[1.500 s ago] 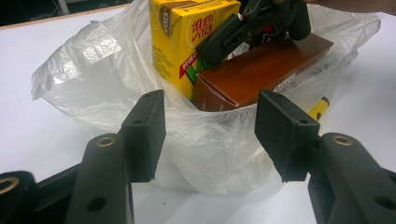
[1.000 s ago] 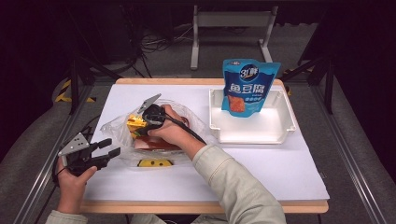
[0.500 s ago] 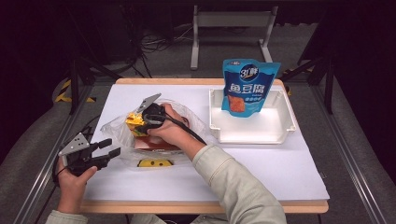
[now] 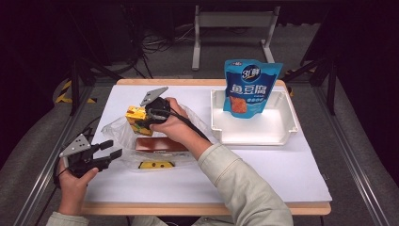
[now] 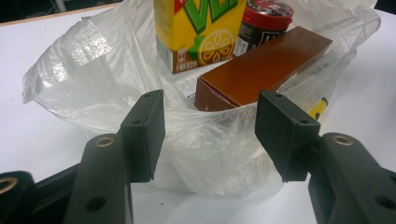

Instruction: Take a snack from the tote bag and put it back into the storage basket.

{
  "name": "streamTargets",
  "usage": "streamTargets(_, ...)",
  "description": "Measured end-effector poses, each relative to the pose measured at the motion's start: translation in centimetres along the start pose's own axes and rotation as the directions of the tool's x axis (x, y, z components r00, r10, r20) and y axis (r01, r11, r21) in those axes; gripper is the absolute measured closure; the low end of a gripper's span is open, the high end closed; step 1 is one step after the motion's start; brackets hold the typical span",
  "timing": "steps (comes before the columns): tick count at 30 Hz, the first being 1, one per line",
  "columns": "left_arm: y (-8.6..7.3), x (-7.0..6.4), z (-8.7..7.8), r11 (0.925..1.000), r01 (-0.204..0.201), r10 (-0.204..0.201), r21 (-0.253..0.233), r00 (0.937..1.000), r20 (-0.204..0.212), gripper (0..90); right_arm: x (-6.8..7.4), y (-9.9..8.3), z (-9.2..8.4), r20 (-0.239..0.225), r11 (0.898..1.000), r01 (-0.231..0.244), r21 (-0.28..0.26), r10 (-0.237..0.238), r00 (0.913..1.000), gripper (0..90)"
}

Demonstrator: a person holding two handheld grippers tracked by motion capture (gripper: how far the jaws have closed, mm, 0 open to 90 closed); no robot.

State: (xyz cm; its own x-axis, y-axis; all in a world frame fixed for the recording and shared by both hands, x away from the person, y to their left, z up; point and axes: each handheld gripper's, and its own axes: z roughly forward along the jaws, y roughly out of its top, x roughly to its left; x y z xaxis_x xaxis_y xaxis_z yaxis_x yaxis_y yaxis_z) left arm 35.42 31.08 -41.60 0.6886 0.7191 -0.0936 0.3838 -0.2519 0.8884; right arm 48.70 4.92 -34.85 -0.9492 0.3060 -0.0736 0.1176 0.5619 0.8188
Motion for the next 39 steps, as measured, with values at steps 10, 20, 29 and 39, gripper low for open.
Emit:
streamTargets(10, 0.0, 0.0, 0.0, 1.0000, 0.000, 0.000, 0.003, 1.0000, 0.001, 43.7, -0.5, 1.4, -3.0, -0.003, 0.999, -0.003, -0.050, 0.003, 1.0000, 53.3)
streamTargets(20, 0.0, 0.0, 0.1, 1.0000, -0.004, 0.004, 0.008, 1.0000, 0.000, 43.7, -1.6, 1.7, -6.3, 0.020, 0.998, -0.009, -0.068, 0.011, 0.9997, 53.2)
streamTargets(29, 0.0, 0.0, 0.0, 1.0000, 0.000, 0.001, 0.009, 1.0000, -0.002, 43.8, -2.3, 1.6, -9.0, 0.040, 0.997, -0.010, -0.079, 0.014, 0.9991, 53.2)
streamTargets(39, 0.0, 0.0, 0.1, 1.0000, -0.003, 0.003, 0.009, 1.0000, 0.000, 43.7, -3.4, 0.9, -12.2, 0.080, 0.996, -0.024, -0.091, 0.032, 0.9963, 53.2)
